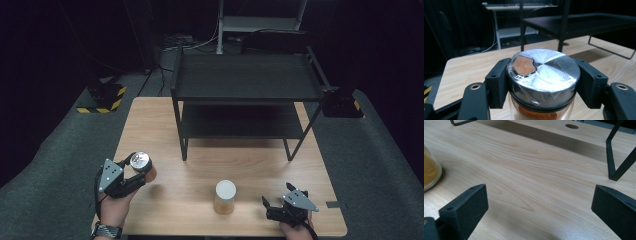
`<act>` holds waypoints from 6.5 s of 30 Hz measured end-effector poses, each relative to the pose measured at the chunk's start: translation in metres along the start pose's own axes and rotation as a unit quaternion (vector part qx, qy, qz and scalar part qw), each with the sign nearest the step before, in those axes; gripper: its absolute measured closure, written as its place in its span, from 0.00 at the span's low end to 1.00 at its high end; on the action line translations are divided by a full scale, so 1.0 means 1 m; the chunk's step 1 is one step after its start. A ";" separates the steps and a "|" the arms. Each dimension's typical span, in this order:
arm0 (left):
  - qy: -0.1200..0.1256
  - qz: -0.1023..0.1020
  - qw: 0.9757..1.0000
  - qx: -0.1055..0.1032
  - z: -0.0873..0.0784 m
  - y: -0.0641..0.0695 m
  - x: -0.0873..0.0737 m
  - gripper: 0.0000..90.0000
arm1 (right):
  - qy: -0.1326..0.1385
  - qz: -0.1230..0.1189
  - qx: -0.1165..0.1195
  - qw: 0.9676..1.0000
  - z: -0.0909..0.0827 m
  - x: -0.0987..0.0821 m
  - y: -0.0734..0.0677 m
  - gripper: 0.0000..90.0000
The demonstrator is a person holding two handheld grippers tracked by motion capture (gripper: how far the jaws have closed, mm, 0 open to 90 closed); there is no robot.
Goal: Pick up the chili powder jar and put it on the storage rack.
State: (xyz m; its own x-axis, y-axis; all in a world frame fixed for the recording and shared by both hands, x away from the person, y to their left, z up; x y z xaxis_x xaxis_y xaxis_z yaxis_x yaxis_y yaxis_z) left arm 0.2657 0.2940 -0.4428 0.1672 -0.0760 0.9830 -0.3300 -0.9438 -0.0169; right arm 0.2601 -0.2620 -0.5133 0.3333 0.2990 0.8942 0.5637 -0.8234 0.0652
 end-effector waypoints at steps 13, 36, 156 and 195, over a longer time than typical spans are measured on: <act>0.036 -0.005 0.999 -0.040 -0.009 0.017 0.033 0.39 | 0.000 0.002 0.000 1.000 0.000 0.000 0.000 0.00; 0.062 0.017 0.995 -0.074 -0.002 0.041 0.088 0.39 | -0.040 -0.003 -0.005 0.999 0.002 0.004 0.001 0.01; 0.147 -0.021 0.987 -0.060 0.148 0.113 0.243 0.39 | -0.025 0.006 0.020 0.999 -0.002 0.001 0.006 0.01; 0.133 -0.039 0.990 -0.038 0.140 0.121 0.249 0.07 | -0.024 0.001 0.020 1.000 -0.002 0.001 0.005 0.01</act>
State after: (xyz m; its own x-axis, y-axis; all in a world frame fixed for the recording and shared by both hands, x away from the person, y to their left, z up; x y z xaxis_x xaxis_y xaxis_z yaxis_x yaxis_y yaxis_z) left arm 0.3969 0.1157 -0.2256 -0.0511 0.0929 0.9944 -0.3970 -0.9155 0.0652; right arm 0.2613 -0.2666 -0.5112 0.3700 0.3206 0.8720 0.5918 -0.8049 0.0449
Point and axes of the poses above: each handheld gripper's, and its own axes: z roughly forward along the jaws, x roughly out of its top, y roughly to its right, the point moved 9 cm from there along z, roughly forward along the jaws, and after that the axes turned 6 degrees about x, right-handed, at the moved point
